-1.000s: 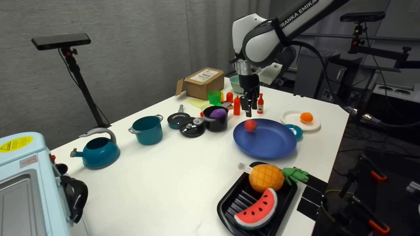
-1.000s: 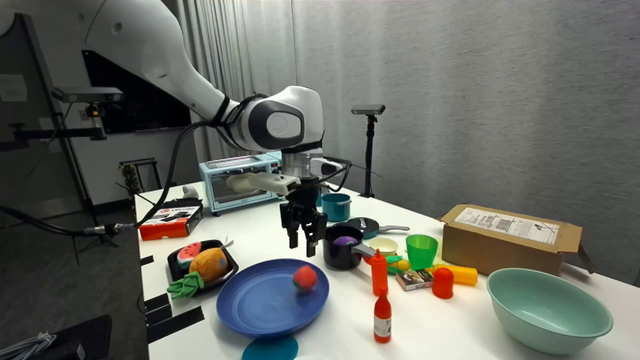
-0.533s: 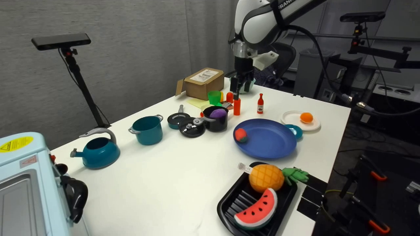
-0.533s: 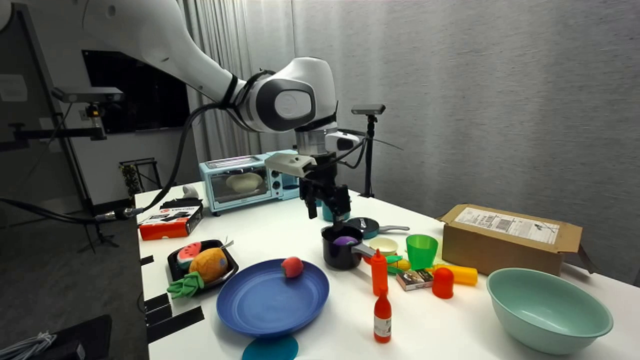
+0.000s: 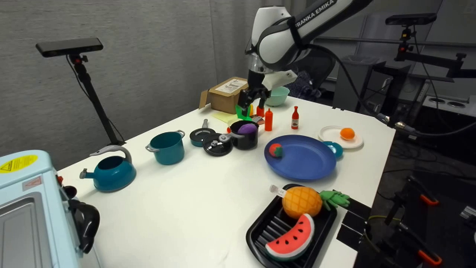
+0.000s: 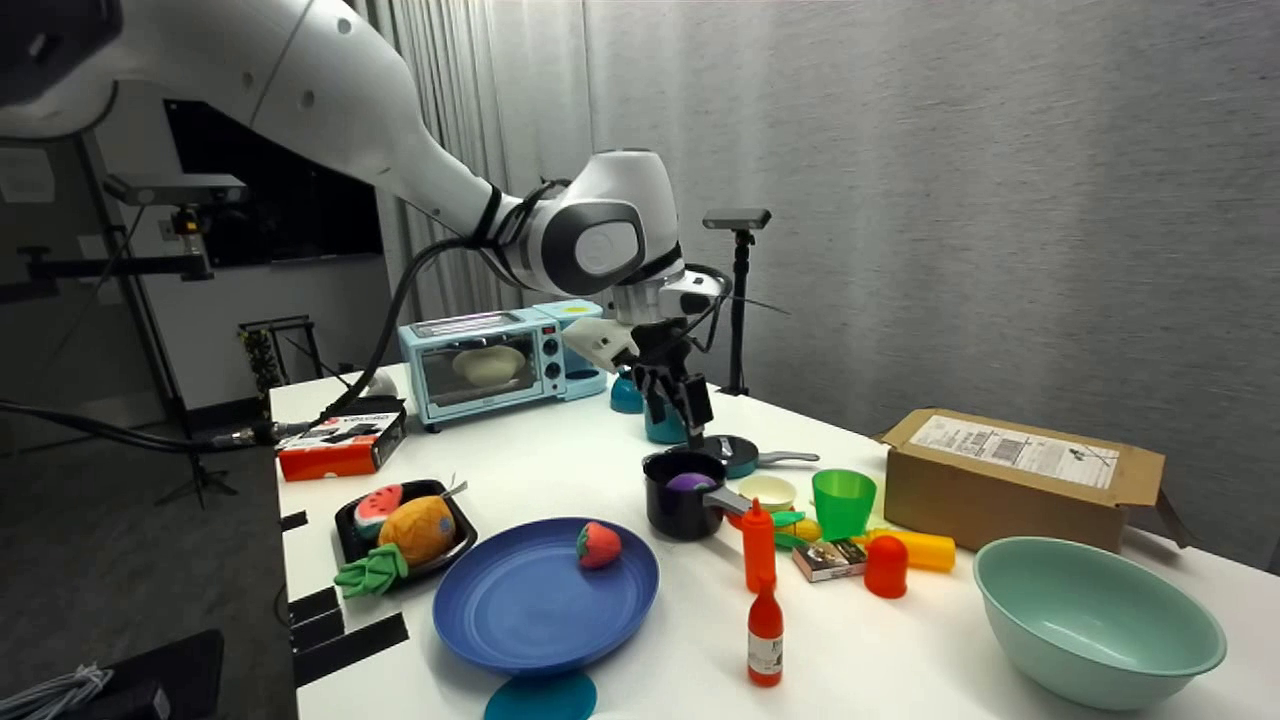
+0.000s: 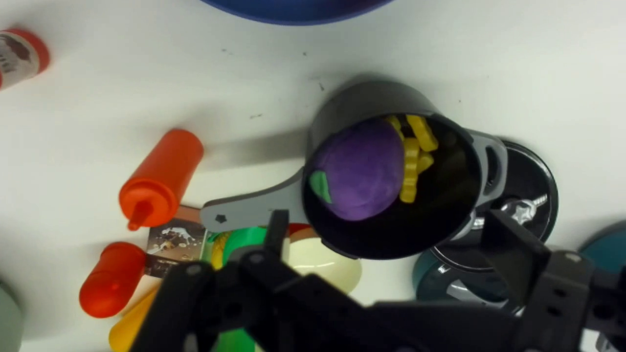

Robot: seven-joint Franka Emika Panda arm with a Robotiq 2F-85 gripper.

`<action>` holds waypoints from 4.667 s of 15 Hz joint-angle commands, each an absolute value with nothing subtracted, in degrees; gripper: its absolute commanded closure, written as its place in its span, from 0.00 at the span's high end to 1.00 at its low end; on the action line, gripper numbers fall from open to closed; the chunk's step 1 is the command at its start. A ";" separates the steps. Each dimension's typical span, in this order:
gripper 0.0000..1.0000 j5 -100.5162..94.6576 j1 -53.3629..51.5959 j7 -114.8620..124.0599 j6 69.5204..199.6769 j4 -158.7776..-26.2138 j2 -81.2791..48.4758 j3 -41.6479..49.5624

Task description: Put the strawberry, the eggplant, the pineapple, the watermelon and the orange plush toys on the blue plate

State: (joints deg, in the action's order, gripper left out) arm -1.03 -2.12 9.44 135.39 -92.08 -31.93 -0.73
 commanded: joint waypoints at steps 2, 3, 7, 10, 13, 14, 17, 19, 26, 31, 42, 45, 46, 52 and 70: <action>1.00 -1.68 -6.42 20.20 137.10 -83.24 -39.84 2.33; 1.00 -2.26 -7.42 22.94 136.30 -81.97 -40.96 3.50; 1.00 -3.21 -10.03 31.78 131.77 -77.17 -44.72 7.26; 1.00 -2.52 -10.15 34.93 127.19 -74.07 -46.94 7.84; 1.00 -1.70 -9.26 35.82 124.42 -72.30 -48.21 6.62; 1.00 -1.09 -8.77 35.06 125.33 -72.11 -48.44 5.89; 1.00 -1.31 -8.79 34.23 126.93 -71.52 -49.09 5.74; 0.75 -1.48 -8.75 33.78 126.86 -71.26 -49.48 5.70; 0.31 -1.50 -8.27 32.39 126.83 -71.95 -49.21 5.63; 0.00 -0.07 -6.60 26.42 126.66 -73.19 -44.05 4.08; 0.56 -0.17 -4.22 15.65 122.29 -78.59 -34.74 2.52; 0.80 1.14 -4.09 17.21 124.34 -80.04 -36.52 2.02; 0.87 1.46 -4.06 17.30 125.18 -80.66 -36.93 1.89; 1.00 3.34 -5.10 19.36 130.57 -81.66 -41.34 1.41; 1.00 4.23 -3.27 20.97 136.58 -84.13 -39.36 3.13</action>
State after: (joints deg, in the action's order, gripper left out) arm 2.58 -3.45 20.35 135.03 -83.18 -41.18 3.69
